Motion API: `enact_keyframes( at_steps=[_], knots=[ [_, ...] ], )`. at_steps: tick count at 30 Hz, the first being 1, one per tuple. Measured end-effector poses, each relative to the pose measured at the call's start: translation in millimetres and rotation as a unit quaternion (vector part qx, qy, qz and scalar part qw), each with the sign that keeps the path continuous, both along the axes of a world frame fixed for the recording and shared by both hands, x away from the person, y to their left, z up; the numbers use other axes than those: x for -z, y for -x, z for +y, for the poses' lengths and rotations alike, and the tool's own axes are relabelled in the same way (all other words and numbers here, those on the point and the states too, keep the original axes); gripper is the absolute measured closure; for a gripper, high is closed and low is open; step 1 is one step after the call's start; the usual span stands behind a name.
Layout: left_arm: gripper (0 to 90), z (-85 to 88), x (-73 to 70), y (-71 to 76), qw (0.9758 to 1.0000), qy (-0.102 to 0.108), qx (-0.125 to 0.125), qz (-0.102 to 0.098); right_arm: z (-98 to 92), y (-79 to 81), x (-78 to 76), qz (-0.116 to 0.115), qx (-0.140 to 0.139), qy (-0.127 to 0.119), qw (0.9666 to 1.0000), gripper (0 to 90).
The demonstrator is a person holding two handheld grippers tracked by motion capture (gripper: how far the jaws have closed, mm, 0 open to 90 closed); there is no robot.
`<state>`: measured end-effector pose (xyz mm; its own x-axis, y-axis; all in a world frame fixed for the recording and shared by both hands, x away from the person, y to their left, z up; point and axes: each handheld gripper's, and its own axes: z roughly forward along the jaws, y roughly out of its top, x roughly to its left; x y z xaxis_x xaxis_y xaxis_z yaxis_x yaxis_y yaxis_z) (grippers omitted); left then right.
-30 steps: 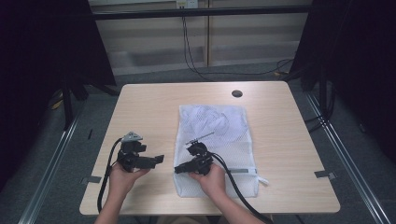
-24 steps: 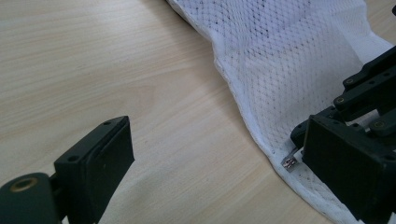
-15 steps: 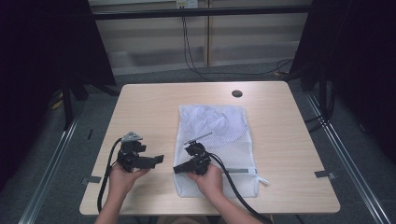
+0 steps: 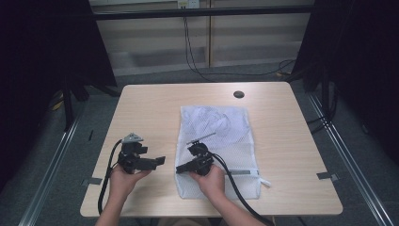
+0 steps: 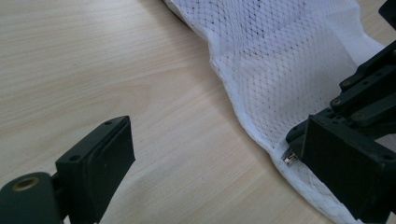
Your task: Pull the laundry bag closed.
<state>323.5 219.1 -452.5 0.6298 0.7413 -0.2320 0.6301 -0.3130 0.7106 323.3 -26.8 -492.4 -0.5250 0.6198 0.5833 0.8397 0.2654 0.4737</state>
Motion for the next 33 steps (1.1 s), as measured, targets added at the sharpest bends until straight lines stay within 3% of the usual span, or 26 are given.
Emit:
enact_keyframes(
  at_steps=[7,16,21,25,33],
  knots=[
    [11.6,-2.1,0.5,0.1,0.9994,0.029,0.014,0.015,-9.6,-1.1,-4.2,0.010,0.006,-0.025,0.9996,86.7],
    [11.6,-9.9,2.0,1.8,0.9979,0.041,0.035,0.034,-20.0,-1.4,-10.0,0.013,0.016,-0.044,0.9988,86.6],
    [12.7,-10.6,7.0,-0.3,0.9965,0.047,0.033,0.061,-23.7,-1.0,-13.6,0.012,0.021,-0.050,0.9985,86.6],
    [12.8,-12.2,7.6,0.1,0.9950,0.063,0.039,0.067,-26.9,-0.9,-16.2,0.014,0.023,-0.055,0.9981,86.7],
    [13.3,-20.5,10.4,0.8,0.9933,0.063,0.055,0.080,-30.5,-1.5,-18.7,0.009,0.024,-0.063,0.9977,86.7]
  ],
)
